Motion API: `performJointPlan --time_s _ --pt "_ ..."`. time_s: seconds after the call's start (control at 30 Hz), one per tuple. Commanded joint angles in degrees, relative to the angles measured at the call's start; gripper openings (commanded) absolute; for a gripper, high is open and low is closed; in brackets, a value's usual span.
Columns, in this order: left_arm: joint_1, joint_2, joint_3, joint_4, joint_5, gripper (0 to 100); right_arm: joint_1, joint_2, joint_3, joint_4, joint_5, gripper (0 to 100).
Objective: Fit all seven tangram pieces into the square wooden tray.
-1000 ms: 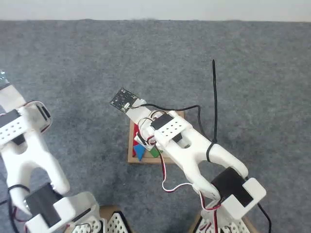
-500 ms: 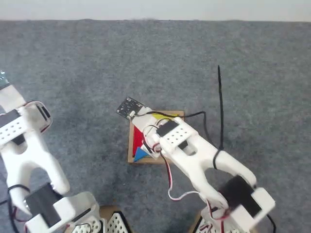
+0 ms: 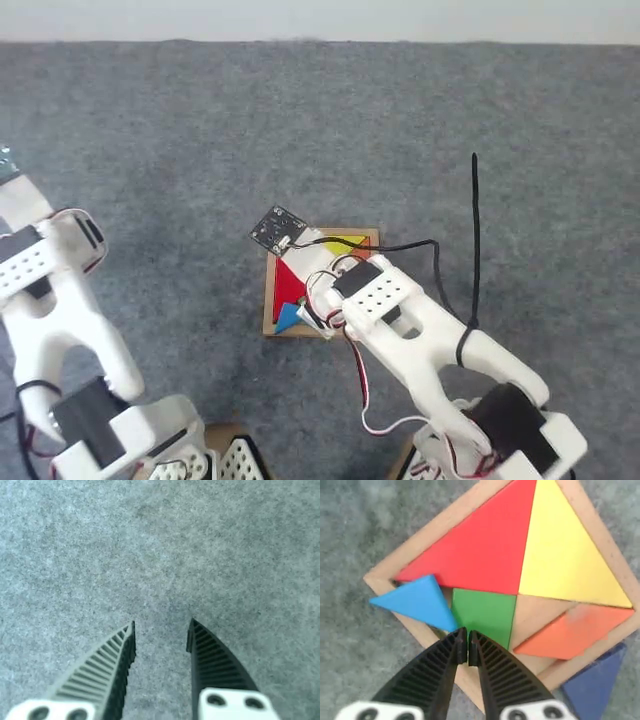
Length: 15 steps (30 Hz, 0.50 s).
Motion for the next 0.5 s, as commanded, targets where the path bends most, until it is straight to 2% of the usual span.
performJointPlan --time_s 0.0,0.17,0.47 --pt "0.0 -1.7 -2.9 0.4 -0.1 17 -4.7 -6.0 0.8 0.8 -1.7 0.7" --pt "0.0 -1.7 -2.9 0.4 -0.1 17 -7.6 -10.5 3.3 1.6 -2.0 0.7" --pt "0.0 -1.7 -2.9 0.4 -0.1 17 -9.2 -5.7 3.3 -1.1 -2.1 0.7"
